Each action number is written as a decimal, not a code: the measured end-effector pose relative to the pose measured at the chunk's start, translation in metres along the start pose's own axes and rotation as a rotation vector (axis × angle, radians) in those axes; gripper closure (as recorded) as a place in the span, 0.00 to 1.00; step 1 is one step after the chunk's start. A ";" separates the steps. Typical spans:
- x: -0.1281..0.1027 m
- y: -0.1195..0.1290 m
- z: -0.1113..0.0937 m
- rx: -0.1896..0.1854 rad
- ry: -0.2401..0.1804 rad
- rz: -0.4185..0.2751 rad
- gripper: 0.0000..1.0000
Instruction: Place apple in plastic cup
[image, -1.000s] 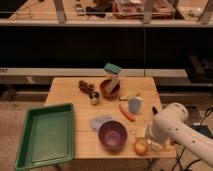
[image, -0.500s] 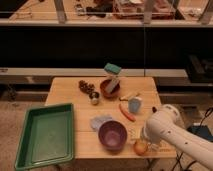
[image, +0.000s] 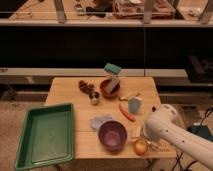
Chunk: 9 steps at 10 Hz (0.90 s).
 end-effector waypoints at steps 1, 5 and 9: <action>0.000 0.000 0.004 -0.014 -0.001 -0.001 0.20; -0.002 0.006 0.018 -0.047 -0.019 0.001 0.20; -0.016 0.002 0.027 -0.071 -0.070 -0.032 0.20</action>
